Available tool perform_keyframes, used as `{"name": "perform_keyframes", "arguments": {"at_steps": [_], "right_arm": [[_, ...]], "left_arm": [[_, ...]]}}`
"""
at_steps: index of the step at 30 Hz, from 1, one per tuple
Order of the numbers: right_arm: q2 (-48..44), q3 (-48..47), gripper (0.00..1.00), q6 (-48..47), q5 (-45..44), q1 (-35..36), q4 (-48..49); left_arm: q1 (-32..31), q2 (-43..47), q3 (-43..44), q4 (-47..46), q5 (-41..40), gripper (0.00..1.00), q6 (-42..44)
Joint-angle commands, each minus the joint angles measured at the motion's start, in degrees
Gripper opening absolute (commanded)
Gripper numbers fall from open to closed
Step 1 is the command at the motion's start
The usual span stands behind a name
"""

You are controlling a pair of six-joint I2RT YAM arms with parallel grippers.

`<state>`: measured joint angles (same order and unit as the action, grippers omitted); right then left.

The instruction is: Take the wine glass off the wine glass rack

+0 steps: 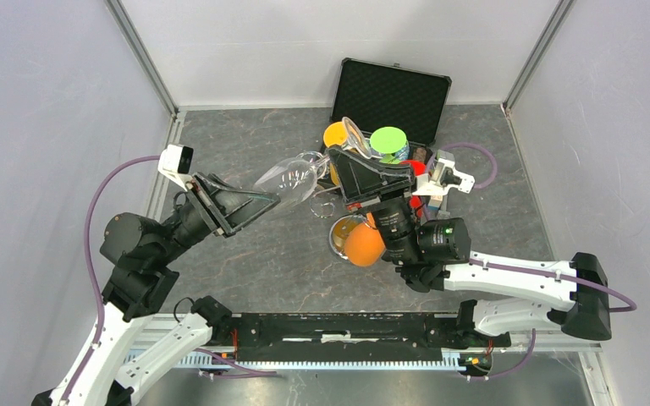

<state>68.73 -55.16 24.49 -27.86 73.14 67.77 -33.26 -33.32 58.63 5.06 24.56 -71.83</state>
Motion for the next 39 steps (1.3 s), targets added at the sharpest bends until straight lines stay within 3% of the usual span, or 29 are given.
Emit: {"name": "perform_keyframes", "arguments": {"at_steps": [1, 10, 20, 23, 25, 26, 30, 39], "right_arm": [[-0.8, -0.7, 0.00, 2.4, -5.5, 0.0, 0.9], [-2.0, 3.1, 0.00, 3.2, -9.0, -0.2, 5.1], [-2.9, 3.2, 0.00, 3.5, -10.9, -0.2, 1.7], [-2.9, 3.6, 0.00, 3.5, -11.0, -0.3, 2.5], [-3.1, 3.9, 0.00, 3.3, -11.2, -0.3, 2.7], [-3.1, 4.0, 0.00, 3.3, -11.3, -0.3, 2.9], [-3.1, 4.4, 0.00, 3.1, -11.3, -0.2, 3.2], [-2.9, 4.6, 0.00, 3.3, -10.1, -0.3, 3.0]], "left_arm": [[-0.2, 0.8, -1.3, -11.0, 3.6, 0.31, -2.9], [-0.2, 0.7, -1.3, -11.7, 2.6, 0.03, -1.4], [-0.3, 0.8, -1.4, -10.2, 0.0, 0.03, 3.1], [-0.2, 0.6, -1.0, -9.1, -0.5, 0.26, 3.6], [-0.2, 0.6, -0.8, -8.8, -0.9, 0.30, 4.2], [-0.3, 0.6, -0.7, -8.5, -1.0, 0.27, 4.4], [-0.2, 0.6, 0.1, -6.5, -2.2, 0.03, 6.1], [-0.2, -0.3, 1.4, -5.6, -4.4, 0.02, 8.8]]}}
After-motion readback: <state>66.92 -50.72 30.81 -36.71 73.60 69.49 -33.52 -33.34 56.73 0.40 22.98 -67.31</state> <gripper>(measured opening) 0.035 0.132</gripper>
